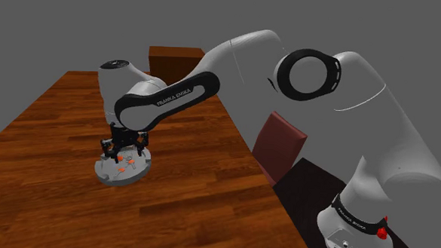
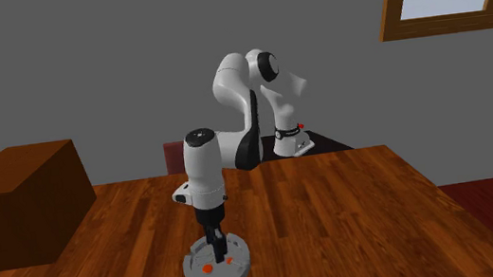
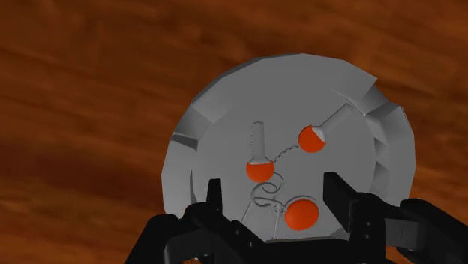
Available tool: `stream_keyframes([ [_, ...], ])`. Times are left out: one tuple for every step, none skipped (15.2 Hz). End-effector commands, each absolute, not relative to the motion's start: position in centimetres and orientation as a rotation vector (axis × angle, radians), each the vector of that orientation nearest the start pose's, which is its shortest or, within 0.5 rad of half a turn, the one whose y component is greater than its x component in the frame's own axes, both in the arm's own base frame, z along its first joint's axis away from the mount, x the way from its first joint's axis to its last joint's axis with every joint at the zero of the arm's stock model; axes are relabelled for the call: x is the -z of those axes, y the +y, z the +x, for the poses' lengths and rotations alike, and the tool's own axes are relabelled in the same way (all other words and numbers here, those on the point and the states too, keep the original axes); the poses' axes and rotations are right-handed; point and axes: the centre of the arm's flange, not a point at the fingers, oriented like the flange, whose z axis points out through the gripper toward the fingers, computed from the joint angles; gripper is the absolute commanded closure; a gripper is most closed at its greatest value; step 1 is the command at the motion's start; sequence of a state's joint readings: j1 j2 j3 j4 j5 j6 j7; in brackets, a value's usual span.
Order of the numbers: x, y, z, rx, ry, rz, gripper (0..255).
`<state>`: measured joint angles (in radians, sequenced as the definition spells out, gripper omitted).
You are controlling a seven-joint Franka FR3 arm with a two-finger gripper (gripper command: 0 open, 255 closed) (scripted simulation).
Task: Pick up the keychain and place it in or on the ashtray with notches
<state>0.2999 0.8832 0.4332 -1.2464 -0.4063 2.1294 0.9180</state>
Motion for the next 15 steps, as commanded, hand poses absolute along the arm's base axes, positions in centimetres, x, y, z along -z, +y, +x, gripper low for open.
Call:
stream_keyframes([
  [-26.6,42.4,63.1,0.112,0.212,-3.093,0],
  [-26.6,42.4,63.1,0.112,0.212,-3.093,0],
  [-26.6,42.4,63.1,0.112,0.212,-3.093,0],
  [-26.6,42.4,63.1,0.112,0.212,-3.093,0],
  [-28.0,42.3,63.0,0.112,0.212,-3.093,0],
  [-29.3,42.3,62.9,0.112,0.212,-3.093,0],
  [-30.6,42.2,62.8,0.112,0.212,-3.093,0],
  [-31.6,42.2,62.7,0.112,0.212,-3.093,0],
  [-31.6,42.2,62.7,0.112,0.212,-3.093,0],
  [-31.6,42.2,62.7,0.112,0.212,-3.093,0],
  [-31.6,42.2,62.7,0.112,0.212,-3.093,0],
  [-31.6,42.2,62.7,0.112,0.212,-3.093,0],
  [-31.6,42.2,62.7,0.112,0.212,-3.093,0],
  [-31.6,42.2,62.7,0.112,0.212,-3.093,0],
  [-31.6,42.2,62.7,0.112,0.212,-3.093,0],
])
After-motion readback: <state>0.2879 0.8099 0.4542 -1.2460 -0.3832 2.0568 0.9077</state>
